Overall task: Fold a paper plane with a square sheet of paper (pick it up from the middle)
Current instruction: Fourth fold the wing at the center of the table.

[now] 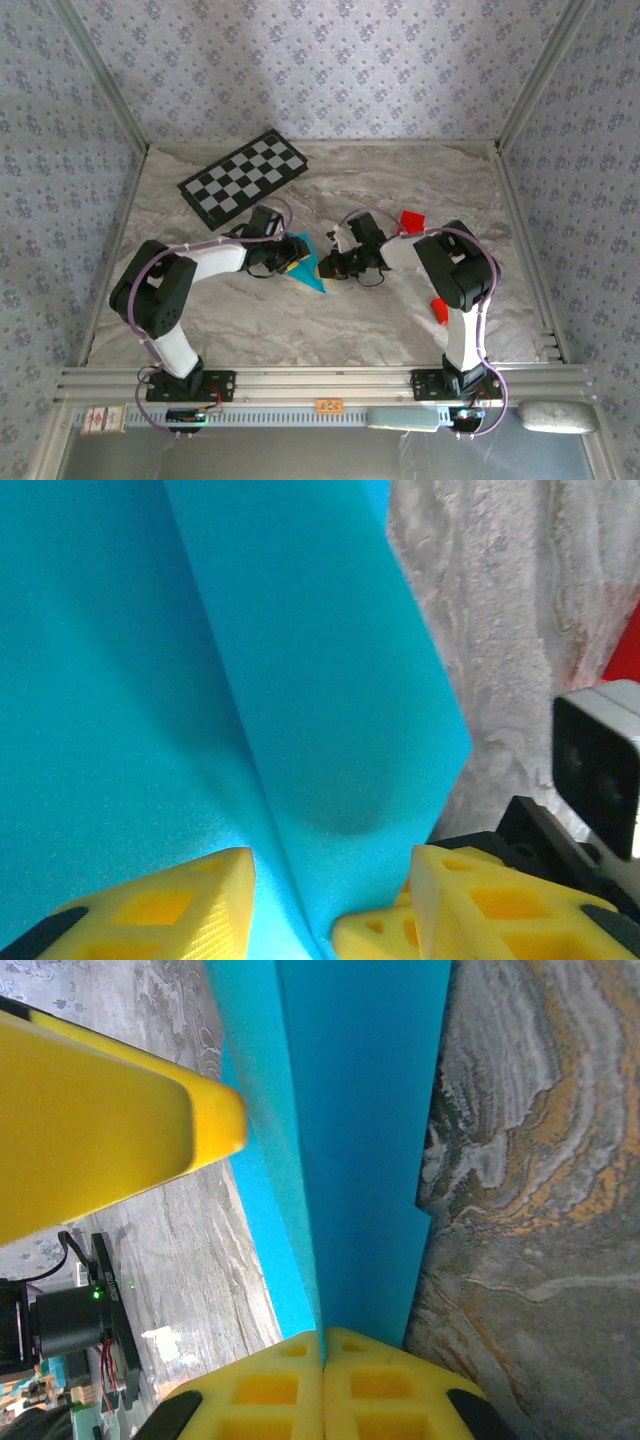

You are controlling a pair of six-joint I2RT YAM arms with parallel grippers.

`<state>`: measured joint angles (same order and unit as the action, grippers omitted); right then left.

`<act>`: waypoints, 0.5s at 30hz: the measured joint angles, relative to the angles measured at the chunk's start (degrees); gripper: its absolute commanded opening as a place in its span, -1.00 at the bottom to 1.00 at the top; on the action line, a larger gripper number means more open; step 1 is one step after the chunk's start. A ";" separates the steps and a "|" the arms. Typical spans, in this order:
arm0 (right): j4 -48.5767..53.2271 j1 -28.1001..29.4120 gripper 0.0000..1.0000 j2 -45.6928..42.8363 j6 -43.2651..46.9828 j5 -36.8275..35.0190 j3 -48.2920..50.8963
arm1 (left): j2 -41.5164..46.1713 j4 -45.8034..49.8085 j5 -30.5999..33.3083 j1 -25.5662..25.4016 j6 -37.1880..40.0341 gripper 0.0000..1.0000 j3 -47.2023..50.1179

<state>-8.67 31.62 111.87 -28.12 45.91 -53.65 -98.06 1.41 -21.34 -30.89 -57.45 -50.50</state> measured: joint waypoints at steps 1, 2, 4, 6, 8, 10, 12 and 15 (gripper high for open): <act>0.13 -0.02 -0.85 0.00 0.00 0.00 -0.09 | -0.35 0.50 0.15 -0.07 0.04 -0.13 -0.37; 0.26 -0.02 -0.84 0.04 0.00 0.00 -0.15 | -0.68 0.98 0.39 -0.17 0.24 -0.14 -0.72; 0.39 -0.04 -0.84 0.04 0.00 0.02 -0.20 | -1.05 1.90 1.03 -0.24 0.46 -0.14 -1.27; 0.61 -0.04 -0.83 0.07 0.00 0.02 -0.31 | -1.46 2.93 1.44 -0.35 0.50 -0.15 -1.88; 0.74 -0.04 -0.82 0.11 0.00 0.02 -0.42 | -1.99 3.80 1.86 -0.37 0.48 -0.17 -2.40; 0.96 -0.04 -0.80 0.15 0.00 0.02 -0.55 | -2.64 4.81 2.34 -0.39 0.48 -0.19 -2.99; 1.27 -0.09 -0.79 0.22 0.00 0.20 -0.72 | -3.34 5.75 2.71 -0.39 0.44 -0.21 -3.65; 1.75 -0.15 -0.78 0.33 0.00 0.44 -0.98 | -3.52 6.51 2.99 -0.42 0.44 -0.21 -4.24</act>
<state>-6.92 31.46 112.20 -28.12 46.35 -54.63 -101.58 7.92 -18.35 -31.31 -57.01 -54.74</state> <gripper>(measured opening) 0.108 0.397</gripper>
